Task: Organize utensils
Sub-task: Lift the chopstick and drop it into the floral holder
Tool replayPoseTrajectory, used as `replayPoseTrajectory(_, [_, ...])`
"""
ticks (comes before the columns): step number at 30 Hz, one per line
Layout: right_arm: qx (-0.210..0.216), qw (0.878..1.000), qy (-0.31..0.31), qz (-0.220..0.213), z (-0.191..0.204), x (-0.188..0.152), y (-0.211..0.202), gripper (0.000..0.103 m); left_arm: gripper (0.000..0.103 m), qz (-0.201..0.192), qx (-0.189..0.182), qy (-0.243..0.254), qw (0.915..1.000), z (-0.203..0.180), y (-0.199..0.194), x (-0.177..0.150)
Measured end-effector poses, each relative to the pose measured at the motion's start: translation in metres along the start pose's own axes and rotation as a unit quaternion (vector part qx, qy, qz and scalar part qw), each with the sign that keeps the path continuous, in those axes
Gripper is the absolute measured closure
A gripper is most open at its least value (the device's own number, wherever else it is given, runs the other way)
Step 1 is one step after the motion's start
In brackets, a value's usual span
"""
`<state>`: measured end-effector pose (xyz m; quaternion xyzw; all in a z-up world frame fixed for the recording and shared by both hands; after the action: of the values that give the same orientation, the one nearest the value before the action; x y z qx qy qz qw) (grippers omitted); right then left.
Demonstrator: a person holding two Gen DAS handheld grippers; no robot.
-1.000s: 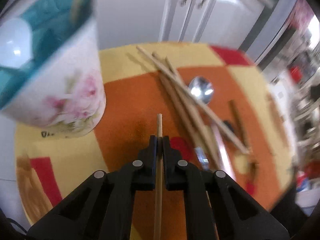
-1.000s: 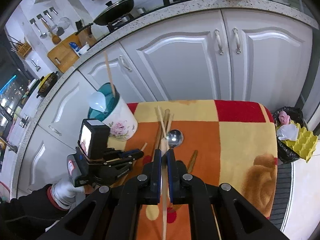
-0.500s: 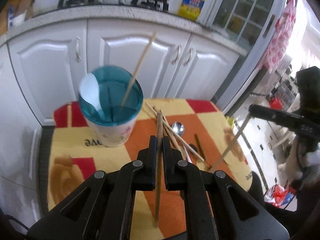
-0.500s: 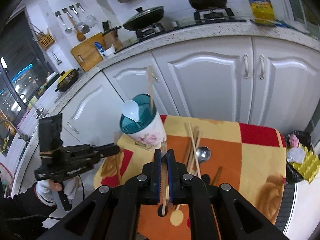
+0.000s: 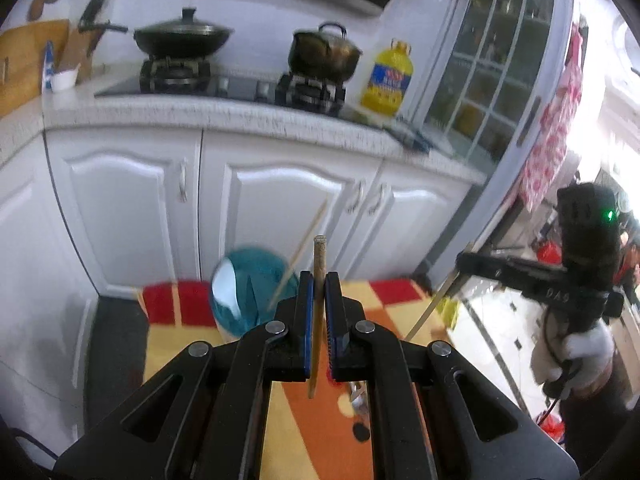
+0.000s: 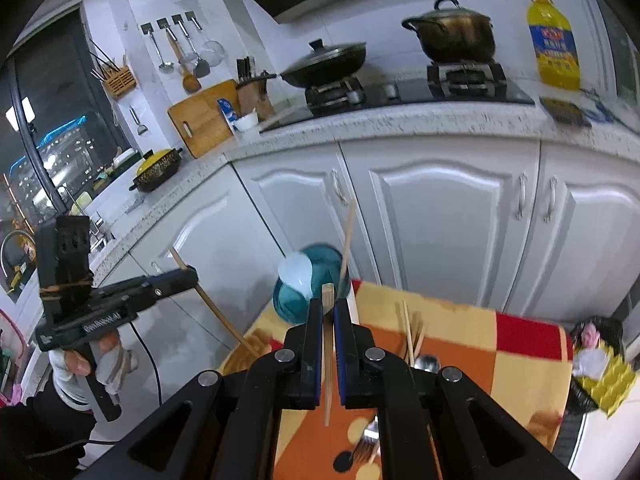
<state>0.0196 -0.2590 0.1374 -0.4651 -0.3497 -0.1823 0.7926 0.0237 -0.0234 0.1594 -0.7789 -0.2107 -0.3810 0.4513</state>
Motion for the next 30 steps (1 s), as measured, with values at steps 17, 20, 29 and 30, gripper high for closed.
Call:
replayPoseTrajectory(17, [-0.008, 0.997, -0.05, -0.054, 0.042, 0.119, 0.032, 0.098, 0.099, -0.049, 0.085, 0.015, 0.995, 0.05, 0.02, 0.075])
replayPoseTrajectory(20, [-0.022, 0.997, -0.057, -0.051, 0.042, 0.124, 0.056, 0.098, 0.099, -0.04, 0.096, 0.014, 0.9945, 0.057, 0.035, 0.071])
replayPoseTrajectory(29, [-0.035, 0.999, -0.035, -0.004, 0.011, 0.102, 0.125, 0.098, 0.099, -0.002, 0.114, 0.021, 0.9933, 0.071, 0.078, 0.044])
replayPoseTrajectory(30, [-0.033, 0.999, -0.028, 0.001, 0.007, 0.099, 0.13, 0.098, 0.099, 0.003, 0.114, 0.018, 0.9934, 0.073, 0.083, 0.04])
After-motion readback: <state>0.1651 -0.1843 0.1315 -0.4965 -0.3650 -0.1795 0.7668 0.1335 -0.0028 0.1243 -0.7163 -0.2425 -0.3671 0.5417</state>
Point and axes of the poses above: each gripper's, at about its wrist camera, not at the fingertips, and y roughly the way its jaws point, z to its left, x to its top, the point moved 4 cm from there along y, roughly the way its jaws point, and after that the axes turned 2 degrees about -x, right-handed, at the moved point
